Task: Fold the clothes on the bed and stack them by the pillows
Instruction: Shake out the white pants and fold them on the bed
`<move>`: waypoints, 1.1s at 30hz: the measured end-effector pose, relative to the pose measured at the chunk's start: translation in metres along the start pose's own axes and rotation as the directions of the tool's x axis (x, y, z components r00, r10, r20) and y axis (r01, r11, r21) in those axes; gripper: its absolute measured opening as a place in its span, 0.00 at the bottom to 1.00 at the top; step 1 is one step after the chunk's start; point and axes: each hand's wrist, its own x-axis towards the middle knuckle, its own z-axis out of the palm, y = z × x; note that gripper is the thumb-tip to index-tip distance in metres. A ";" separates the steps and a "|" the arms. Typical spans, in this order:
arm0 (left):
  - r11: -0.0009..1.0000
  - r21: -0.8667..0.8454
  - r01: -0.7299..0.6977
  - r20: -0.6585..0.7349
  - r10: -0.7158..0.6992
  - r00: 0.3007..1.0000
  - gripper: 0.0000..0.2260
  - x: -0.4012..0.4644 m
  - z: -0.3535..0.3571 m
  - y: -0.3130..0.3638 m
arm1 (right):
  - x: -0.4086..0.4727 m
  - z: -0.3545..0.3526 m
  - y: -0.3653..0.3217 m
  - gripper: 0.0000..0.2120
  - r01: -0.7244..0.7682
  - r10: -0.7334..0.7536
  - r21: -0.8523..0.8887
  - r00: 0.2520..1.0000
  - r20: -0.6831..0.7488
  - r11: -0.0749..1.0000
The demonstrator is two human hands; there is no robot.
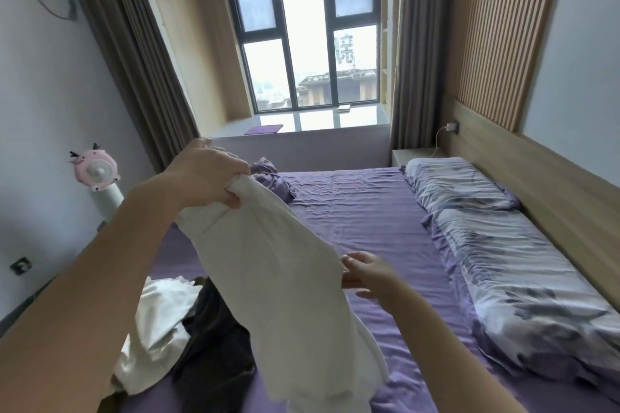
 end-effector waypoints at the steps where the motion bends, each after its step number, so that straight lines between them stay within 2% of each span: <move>1: 1.000 -0.006 0.007 0.005 -0.007 1.000 0.18 -0.002 0.003 -0.001 | -0.001 0.004 -0.002 0.11 0.002 -0.001 -0.037 1.000 0.013 0.999; 3: 1.000 -0.015 0.017 0.014 -0.017 1.000 0.18 -0.006 0.007 -0.003 | 0.000 0.011 -0.006 0.13 0.046 -0.047 -0.028 0.999 -0.012 0.999; 7: 0.998 0.032 0.059 0.045 -0.061 0.997 0.19 -0.016 0.009 -0.009 | 0.000 0.018 -0.012 0.15 0.165 -0.131 0.179 0.973 -0.188 0.970; 9: 0.995 0.045 0.090 0.053 -0.093 0.994 0.18 -0.021 0.007 -0.015 | -0.001 0.014 -0.019 0.15 0.240 -0.194 0.160 0.947 -0.258 0.958; 11: 0.992 0.024 0.120 0.046 -0.121 0.992 0.17 -0.025 0.003 -0.020 | -0.001 0.007 -0.031 0.15 0.313 -0.301 0.000 0.910 -0.284 0.950; 13: 0.991 -0.001 0.134 0.015 -0.134 0.991 0.16 -0.027 -0.005 -0.025 | -0.001 -0.001 -0.046 0.14 0.367 -0.441 -0.281 0.854 -0.276 0.887; 15: 0.990 -0.028 0.135 -0.037 -0.136 0.990 0.15 -0.026 -0.016 -0.027 | -0.001 -0.008 -0.060 0.10 0.418 -0.591 -0.485 0.754 -0.286 0.768; 17: 0.991 -0.031 0.132 -0.098 -0.135 0.986 0.14 -0.025 -0.027 -0.027 | -0.002 -0.015 -0.068 0.07 0.500 -0.717 -0.553 0.633 -0.292 0.667; 18: 0.992 -0.028 0.127 -0.127 -0.129 0.983 0.14 -0.025 -0.032 -0.026 | -0.003 -0.017 -0.070 0.05 0.542 -0.735 -0.525 0.615 -0.284 0.656; 19: 0.992 -0.022 0.120 -0.150 -0.122 0.981 0.14 -0.026 -0.036 -0.024 | -0.005 -0.019 -0.071 0.03 0.578 -0.720 -0.447 0.635 -0.280 0.683; 21: 0.993 -0.025 0.113 -0.171 -0.115 0.978 0.15 -0.027 -0.040 -0.016 | -0.007 -0.019 -0.067 0.05 0.588 -0.660 -0.300 0.690 -0.299 0.751; 23: 0.988 -0.096 0.123 -0.168 -0.137 0.976 0.16 -0.030 -0.038 -0.004 | -0.008 -0.018 -0.057 0.03 0.566 -0.618 -0.251 0.695 -0.368 0.785; 27: 0.969 -0.203 0.143 -0.031 -0.152 0.988 0.15 -0.037 -0.029 0.014 | -0.020 -0.023 -0.040 0.02 0.560 -0.625 -0.291 0.617 -0.478 0.776; 30: 0.925 -0.360 0.125 0.112 -0.090 0.990 0.14 -0.046 -0.025 0.014 | -0.038 -0.036 -0.051 0.02 0.585 -0.718 -0.416 0.554 -0.422 0.696; 31: 0.900 -0.420 0.121 0.164 -0.056 0.985 0.13 -0.049 -0.025 0.013 | -0.044 -0.041 -0.057 0.02 0.586 -0.739 -0.451 0.562 -0.372 0.673; 33: 0.850 -0.507 0.140 0.283 0.011 0.959 0.10 -0.057 -0.024 0.010 | -0.052 -0.049 -0.069 0.02 0.571 -0.738 -0.499 0.629 -0.244 0.652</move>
